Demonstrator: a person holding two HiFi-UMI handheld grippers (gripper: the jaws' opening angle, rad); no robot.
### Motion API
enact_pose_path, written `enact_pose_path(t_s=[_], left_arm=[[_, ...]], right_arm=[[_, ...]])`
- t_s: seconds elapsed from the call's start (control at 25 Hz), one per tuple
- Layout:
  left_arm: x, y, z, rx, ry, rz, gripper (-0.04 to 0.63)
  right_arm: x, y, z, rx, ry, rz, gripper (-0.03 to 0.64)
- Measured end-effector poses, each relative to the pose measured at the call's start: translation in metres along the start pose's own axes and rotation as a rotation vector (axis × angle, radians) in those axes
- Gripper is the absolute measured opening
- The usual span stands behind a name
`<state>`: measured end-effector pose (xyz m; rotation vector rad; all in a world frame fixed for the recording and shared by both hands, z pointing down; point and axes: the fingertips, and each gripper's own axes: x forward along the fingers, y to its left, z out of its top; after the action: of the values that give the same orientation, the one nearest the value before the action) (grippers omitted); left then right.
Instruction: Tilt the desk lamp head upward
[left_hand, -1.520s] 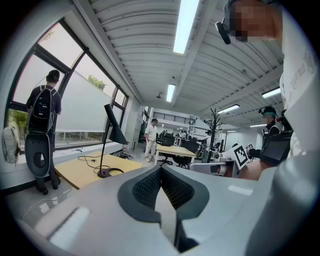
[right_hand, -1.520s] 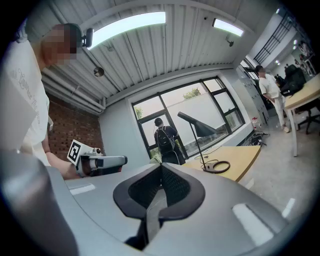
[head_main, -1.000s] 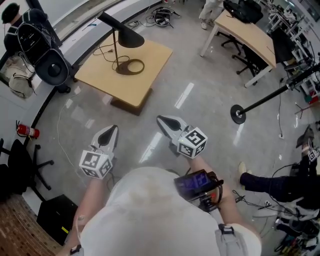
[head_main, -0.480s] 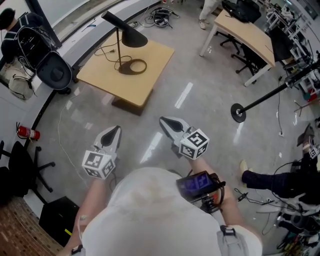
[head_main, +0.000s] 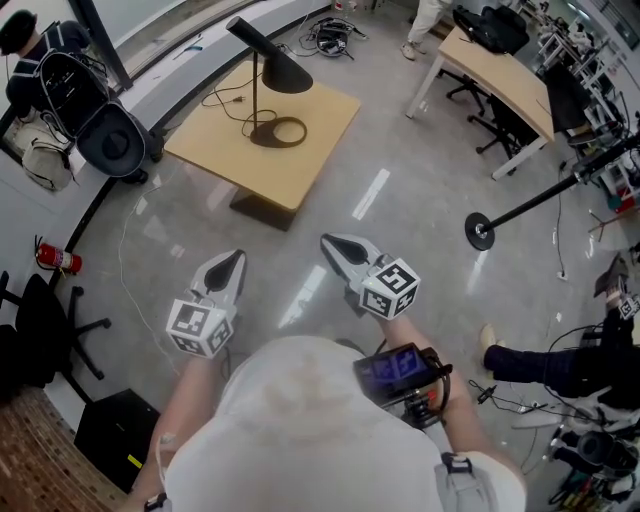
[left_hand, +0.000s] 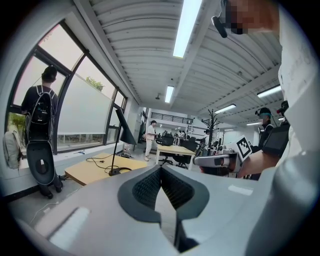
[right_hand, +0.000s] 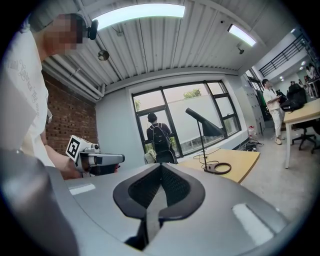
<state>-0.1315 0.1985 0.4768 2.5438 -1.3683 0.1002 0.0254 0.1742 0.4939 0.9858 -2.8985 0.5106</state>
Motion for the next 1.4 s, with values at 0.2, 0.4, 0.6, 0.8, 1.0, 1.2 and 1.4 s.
enact_pose_path(t_s=[0.2,0.4,0.6,0.8,1.0,1.2,1.4], left_arm=[[-0.017,0.011,-0.007,-0.009,0.005,0.007,0.002],[-0.033,0.026,-0.017,-0.027,0.018,0.032,0.002],[-0.048,0.027,-0.022,-0.010,0.008,0.036,0.002],[-0.056,0.028,-0.026,-0.006,0.008,0.025,0.002],[-0.069,0.034,-0.029,-0.006,0.003,0.027,0.002],[-0.071,0.043,-0.026,-0.016,-0.012,0.040,0.002],[-0.068,0.040,-0.021,-0.008,-0.023,0.029,0.002]], right_arm=[[0.008,0.015,-0.003,-0.007,0.014,0.004,0.012],[0.014,0.022,-0.007,-0.006,0.037,-0.003,0.012],[0.015,0.036,-0.015,-0.011,0.063,-0.006,0.012],[0.019,0.046,-0.023,-0.013,0.084,-0.006,0.012],[0.029,0.060,-0.026,-0.024,0.091,0.005,0.012],[0.028,0.064,-0.025,-0.033,0.096,-0.001,0.012],[0.022,0.061,-0.026,-0.011,0.078,-0.024,0.012]])
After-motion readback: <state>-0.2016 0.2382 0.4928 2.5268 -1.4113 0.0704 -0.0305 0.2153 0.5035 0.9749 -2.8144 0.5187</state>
